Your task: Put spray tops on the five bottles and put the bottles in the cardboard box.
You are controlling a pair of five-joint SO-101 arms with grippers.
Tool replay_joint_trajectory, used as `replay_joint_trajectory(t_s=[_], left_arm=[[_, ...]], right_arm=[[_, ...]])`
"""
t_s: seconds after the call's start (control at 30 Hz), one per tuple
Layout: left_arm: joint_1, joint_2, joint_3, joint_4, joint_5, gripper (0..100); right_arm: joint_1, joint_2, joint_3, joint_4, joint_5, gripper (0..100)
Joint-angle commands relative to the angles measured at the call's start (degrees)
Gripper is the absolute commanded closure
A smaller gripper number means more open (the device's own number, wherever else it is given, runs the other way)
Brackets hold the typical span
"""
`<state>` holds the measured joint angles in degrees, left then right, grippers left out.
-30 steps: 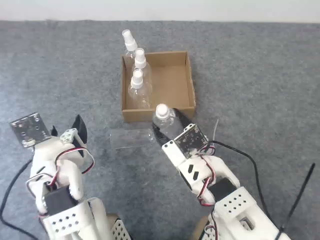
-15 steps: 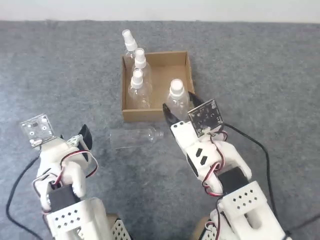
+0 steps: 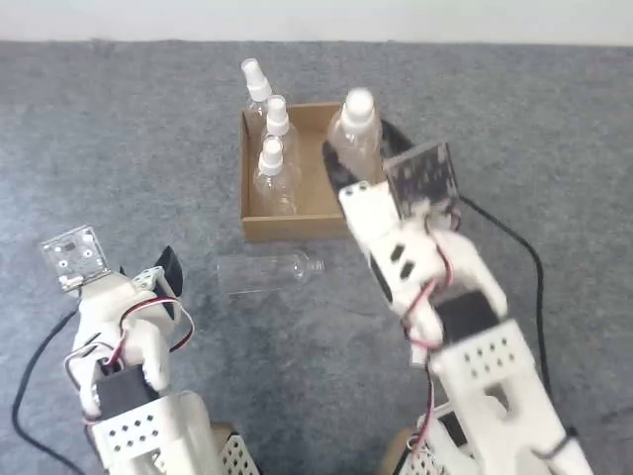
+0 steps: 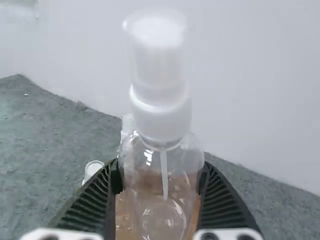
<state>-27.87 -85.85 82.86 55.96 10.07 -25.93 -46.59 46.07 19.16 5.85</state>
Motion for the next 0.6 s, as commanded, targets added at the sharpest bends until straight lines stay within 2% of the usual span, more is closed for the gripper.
replay_joint_trajectory(t_s=[0.0, 0.43, 0.57], left_arm=[[-0.35, -0.70, -0.40, 0.35, -0.26, 76], [-0.35, -0.70, -0.31, 0.44, -0.44, 76], [-0.35, -0.70, -0.31, 0.53, -0.44, 76]], right_arm=[[2.24, 7.78, -8.44, -1.36, -0.97, 94.3], [2.59, 32.66, -10.90, -26.07, -0.97, 94.5], [3.21, 39.43, -13.80, -29.32, -0.88, 94.6]])
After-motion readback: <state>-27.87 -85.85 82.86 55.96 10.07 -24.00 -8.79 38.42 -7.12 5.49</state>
